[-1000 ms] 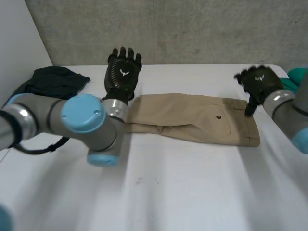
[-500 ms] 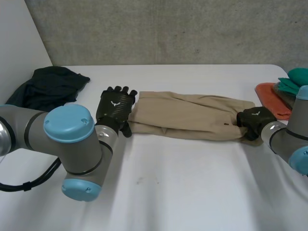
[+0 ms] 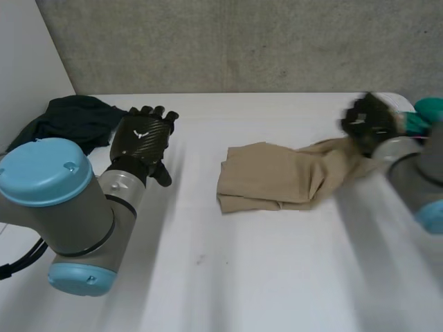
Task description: Fold the laundry.
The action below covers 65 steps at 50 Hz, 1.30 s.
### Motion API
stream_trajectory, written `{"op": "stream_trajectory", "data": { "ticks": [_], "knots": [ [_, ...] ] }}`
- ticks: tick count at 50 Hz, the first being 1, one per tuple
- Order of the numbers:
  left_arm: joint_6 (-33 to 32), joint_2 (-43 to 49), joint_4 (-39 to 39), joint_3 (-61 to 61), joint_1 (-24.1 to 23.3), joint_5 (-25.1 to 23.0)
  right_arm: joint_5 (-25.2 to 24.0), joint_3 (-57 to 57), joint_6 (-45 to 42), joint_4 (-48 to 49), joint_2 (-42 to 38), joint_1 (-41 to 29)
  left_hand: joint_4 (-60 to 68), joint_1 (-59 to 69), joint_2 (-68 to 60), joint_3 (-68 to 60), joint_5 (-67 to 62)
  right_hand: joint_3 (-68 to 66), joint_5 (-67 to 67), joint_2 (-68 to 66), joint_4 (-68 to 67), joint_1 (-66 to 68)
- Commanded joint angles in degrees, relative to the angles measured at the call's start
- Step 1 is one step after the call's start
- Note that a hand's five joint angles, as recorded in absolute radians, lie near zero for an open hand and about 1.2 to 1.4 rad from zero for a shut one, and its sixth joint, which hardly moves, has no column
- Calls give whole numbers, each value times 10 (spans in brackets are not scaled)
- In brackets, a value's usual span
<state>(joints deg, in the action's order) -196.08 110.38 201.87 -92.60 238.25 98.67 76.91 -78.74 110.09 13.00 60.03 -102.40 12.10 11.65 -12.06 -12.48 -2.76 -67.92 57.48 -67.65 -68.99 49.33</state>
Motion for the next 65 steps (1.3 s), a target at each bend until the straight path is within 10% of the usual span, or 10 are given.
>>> {"op": "stream_trajectory", "data": {
  "ticks": [1,10,13,16,25,30,40,65],
  "knots": [
    [0,-2,0,-6,7,0,-165,19,-24,90,-63,-106,-21,-16,20,24,27,-121,125,-123,-110,307],
    [-1,5,3,5,12,0,-236,37,-26,101,-124,-156,-19,-14,18,23,26,-95,99,-97,-84,281],
    [-2,9,6,19,18,-1,-221,39,-12,102,-106,-170,-19,-14,18,23,26,348,-343,345,359,-162],
    [-2,15,6,42,20,-1,-208,32,20,100,-88,-170,-19,-14,18,23,26,459,-454,456,469,-273],
    [-2,87,5,180,1,-32,-138,5,524,105,65,-129,-10,-6,10,14,17,579,-575,577,590,-393],
    [-2,134,2,246,-31,-69,-95,6,650,66,96,-72,-7,-3,7,11,14,579,-575,577,590,-393],
    [-6,219,-2,305,-81,-119,-33,54,653,-91,77,-35,40,45,-40,-36,-33,579,-575,577,590,-393],
    [-12,370,-169,567,-104,-74,-109,360,550,-260,-243,-69,67,71,-67,-63,-60,579,-575,577,590,-393]
  ]
}}
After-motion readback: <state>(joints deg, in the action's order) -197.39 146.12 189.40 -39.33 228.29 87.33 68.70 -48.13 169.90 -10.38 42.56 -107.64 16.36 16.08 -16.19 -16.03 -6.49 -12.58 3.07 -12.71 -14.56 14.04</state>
